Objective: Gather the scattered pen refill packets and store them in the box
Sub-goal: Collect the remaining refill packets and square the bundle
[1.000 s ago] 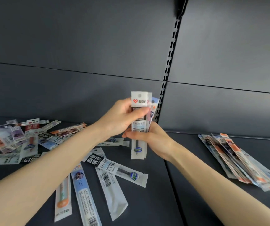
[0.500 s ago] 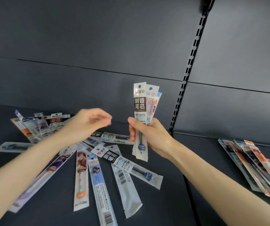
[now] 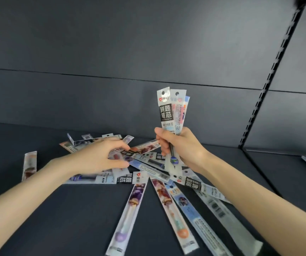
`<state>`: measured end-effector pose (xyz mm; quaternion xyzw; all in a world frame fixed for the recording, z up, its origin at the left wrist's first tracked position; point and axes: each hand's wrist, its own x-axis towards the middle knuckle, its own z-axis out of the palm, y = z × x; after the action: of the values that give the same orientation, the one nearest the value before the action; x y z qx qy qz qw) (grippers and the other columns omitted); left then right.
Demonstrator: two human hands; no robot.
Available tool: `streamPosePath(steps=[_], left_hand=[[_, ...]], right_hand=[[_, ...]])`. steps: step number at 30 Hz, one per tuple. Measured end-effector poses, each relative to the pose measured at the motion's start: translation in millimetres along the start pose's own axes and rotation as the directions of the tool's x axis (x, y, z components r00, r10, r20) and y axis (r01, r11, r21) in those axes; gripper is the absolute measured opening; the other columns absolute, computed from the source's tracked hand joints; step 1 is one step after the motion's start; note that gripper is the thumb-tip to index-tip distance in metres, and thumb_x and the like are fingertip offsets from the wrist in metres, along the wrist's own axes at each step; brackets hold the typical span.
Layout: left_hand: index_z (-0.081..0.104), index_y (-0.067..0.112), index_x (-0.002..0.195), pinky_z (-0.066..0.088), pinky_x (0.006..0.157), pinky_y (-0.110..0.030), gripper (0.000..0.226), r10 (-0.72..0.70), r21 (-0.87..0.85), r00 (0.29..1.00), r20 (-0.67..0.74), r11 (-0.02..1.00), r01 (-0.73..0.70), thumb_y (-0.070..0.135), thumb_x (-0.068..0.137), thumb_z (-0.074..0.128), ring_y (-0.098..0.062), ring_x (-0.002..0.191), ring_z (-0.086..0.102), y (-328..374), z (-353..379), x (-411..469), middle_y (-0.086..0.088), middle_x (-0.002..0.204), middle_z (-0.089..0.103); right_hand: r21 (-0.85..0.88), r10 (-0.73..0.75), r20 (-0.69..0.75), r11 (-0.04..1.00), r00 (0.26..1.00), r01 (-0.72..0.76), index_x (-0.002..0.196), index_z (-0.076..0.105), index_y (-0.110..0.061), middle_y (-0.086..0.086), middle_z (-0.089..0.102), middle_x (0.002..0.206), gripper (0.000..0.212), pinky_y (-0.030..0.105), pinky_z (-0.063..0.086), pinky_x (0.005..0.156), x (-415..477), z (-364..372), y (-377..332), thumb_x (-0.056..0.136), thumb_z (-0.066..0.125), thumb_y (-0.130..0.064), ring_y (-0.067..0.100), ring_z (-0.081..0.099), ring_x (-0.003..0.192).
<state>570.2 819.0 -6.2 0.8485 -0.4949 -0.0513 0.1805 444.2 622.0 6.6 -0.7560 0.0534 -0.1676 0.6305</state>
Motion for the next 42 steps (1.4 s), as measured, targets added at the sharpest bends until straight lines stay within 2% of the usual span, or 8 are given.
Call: streamPosePath(steps=[4,12,20,26,31,34,36,42], left_hand=[[0.036,0.033,0.142,0.026,0.110,-0.021,0.084,0.092,0.015,0.985,0.149,0.995,-0.096,0.071,0.069,0.049,0.003,0.129,0.034,-24.1,-4.8,13.8,0.020,0.141,0.038],[0.060,0.030,0.123,0.031,0.094,-0.026,0.042,0.252,0.059,0.949,0.192,0.962,-0.267,0.046,0.085,0.061,-0.008,0.114,0.045,-32.1,-0.6,31.8,0.011,0.114,0.054],[0.076,0.025,0.092,0.045,0.079,-0.020,0.014,0.330,-0.223,0.937,-0.115,0.910,-0.348,0.029,0.082,0.069,-0.004,0.084,0.060,-34.3,-2.0,29.0,0.012,0.089,0.064],[0.075,0.016,0.077,0.047,0.071,-0.020,0.007,0.206,-0.371,0.867,-0.454,0.841,-0.394,0.021,0.074,0.078,-0.010,0.074,0.065,-27.6,-45.6,23.3,0.005,0.076,0.071],[0.059,0.009,0.094,0.048,0.054,-0.018,0.033,0.090,-0.503,0.809,-0.581,0.741,-0.445,0.014,0.070,0.081,-0.003,0.061,0.061,-13.0,-58.8,22.9,0.007,0.074,0.070],[0.054,0.012,0.108,0.053,0.067,-0.018,0.045,0.081,-0.580,0.864,-0.497,0.710,-0.400,0.021,0.072,0.079,-0.002,0.074,0.068,-17.9,-57.1,19.8,0.013,0.080,0.073],[0.056,0.023,0.111,0.053,0.084,-0.025,0.053,0.132,-0.508,0.941,-0.311,0.814,-0.282,0.038,0.066,0.081,0.000,0.088,0.066,-34.1,-52.5,16.7,0.011,0.096,0.070],[0.057,0.035,0.125,0.033,0.103,-0.019,0.060,0.148,-0.141,0.967,0.209,0.983,-0.120,0.054,0.070,0.069,0.001,0.121,0.044,-77.7,-27.2,13.1,0.022,0.126,0.048]], right_hand=[[-0.049,0.030,-0.071,0.998,0.997,-0.034,0.069,0.053,-0.003,0.002,0.045,0.051,0.032,0.032,0.042,0.065,6.7,23.1,1.5,0.093,0.058,-0.023,0.013,0.044,0.046],[-0.124,0.079,-0.109,0.988,0.991,-0.092,0.072,0.057,-0.005,0.006,0.046,0.058,0.024,0.022,0.048,0.058,-5.0,40.9,-14.4,0.093,0.057,-0.016,0.016,0.043,0.052],[-0.244,0.234,-0.022,0.941,0.972,-0.233,0.109,0.066,0.001,0.011,0.074,0.103,0.034,0.030,0.055,0.091,6.2,46.6,-21.4,0.090,0.061,-0.027,0.018,0.072,0.095],[-0.279,0.250,0.076,0.935,0.965,-0.221,0.092,0.069,-0.006,0.005,0.075,0.091,0.021,0.029,0.056,0.083,15.3,49.5,-34.8,0.089,0.062,-0.025,0.020,0.072,0.087],[-0.180,0.151,0.145,0.976,0.978,-0.124,0.082,0.062,-0.001,0.012,0.072,0.082,0.017,0.033,0.058,0.077,21.4,67.3,-34.6,0.083,0.067,-0.017,0.025,0.070,0.080],[-0.081,0.126,0.136,0.990,0.983,-0.116,0.085,0.057,-0.011,-0.006,0.063,0.057,0.011,0.022,0.053,0.056,21.4,74.3,-32.6,0.085,0.065,-0.003,0.009,0.060,0.053],[-0.074,0.122,0.102,0.991,0.987,-0.115,0.088,0.056,-0.014,-0.008,0.056,0.048,0.017,0.019,0.046,0.051,18.9,72.5,-27.9,0.083,0.066,-0.001,0.006,0.051,0.045],[-0.055,0.217,0.050,0.975,0.975,-0.215,0.099,0.061,-0.004,0.007,0.048,0.062,0.010,0.026,0.043,0.054,13.6,65.6,-15.8,0.090,0.059,-0.003,0.015,0.046,0.053]])
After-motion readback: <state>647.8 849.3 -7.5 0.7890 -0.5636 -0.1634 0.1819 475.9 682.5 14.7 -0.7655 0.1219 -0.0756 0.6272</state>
